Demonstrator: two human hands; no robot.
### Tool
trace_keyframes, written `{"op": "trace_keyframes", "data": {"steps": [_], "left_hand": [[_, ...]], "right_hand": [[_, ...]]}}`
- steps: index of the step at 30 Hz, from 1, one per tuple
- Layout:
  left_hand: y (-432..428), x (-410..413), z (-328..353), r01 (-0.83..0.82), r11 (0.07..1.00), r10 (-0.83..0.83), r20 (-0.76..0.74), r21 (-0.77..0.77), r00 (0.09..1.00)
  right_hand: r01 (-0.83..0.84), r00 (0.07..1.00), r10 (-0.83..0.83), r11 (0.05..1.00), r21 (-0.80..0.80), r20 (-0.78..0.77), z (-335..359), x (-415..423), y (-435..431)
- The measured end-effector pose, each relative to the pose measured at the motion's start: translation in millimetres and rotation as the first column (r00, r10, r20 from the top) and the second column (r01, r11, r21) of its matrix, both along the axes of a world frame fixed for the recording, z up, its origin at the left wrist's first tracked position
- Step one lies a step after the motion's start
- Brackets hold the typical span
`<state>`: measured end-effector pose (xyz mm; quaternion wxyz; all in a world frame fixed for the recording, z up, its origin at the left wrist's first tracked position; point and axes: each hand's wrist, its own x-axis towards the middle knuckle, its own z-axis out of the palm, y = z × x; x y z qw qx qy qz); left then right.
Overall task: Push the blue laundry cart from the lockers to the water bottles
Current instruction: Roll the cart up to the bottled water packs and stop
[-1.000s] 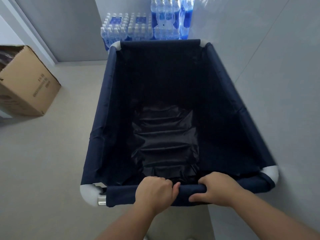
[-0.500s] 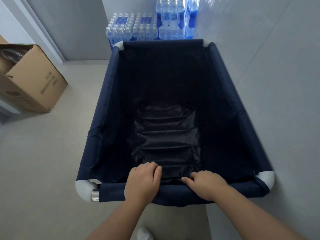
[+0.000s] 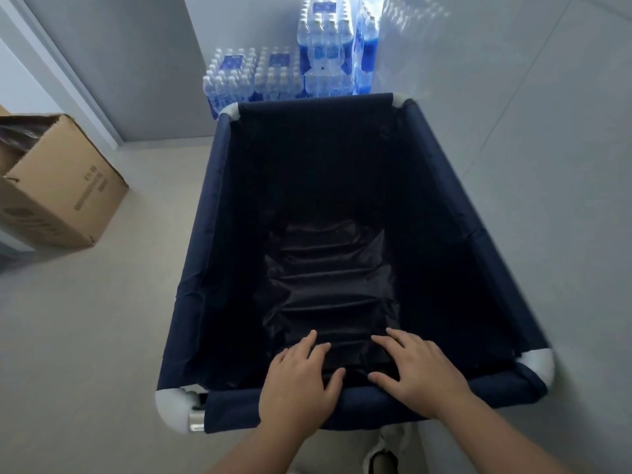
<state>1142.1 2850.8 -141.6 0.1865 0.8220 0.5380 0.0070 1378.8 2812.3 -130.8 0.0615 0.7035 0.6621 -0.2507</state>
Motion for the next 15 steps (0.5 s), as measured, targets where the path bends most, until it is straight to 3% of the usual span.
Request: {"op": "trace_keyframes", "data": {"steps": [3,15], "left_hand": [[-3.1,-2.0,-0.9,0.077,0.997,-0.077,0.010,0.028,0.997],[1.3,-1.6,0.6,0.050,0.997,-0.053,0.038,0.064,0.998]], "right_hand": [[-0.008,1.000,0.008,0.999,-0.035,-0.011,-1.3,1.0,0.5],[-0.017,1.000,0.013,0.988,-0.155,-0.028,-4.4,4.2,10.8]]}}
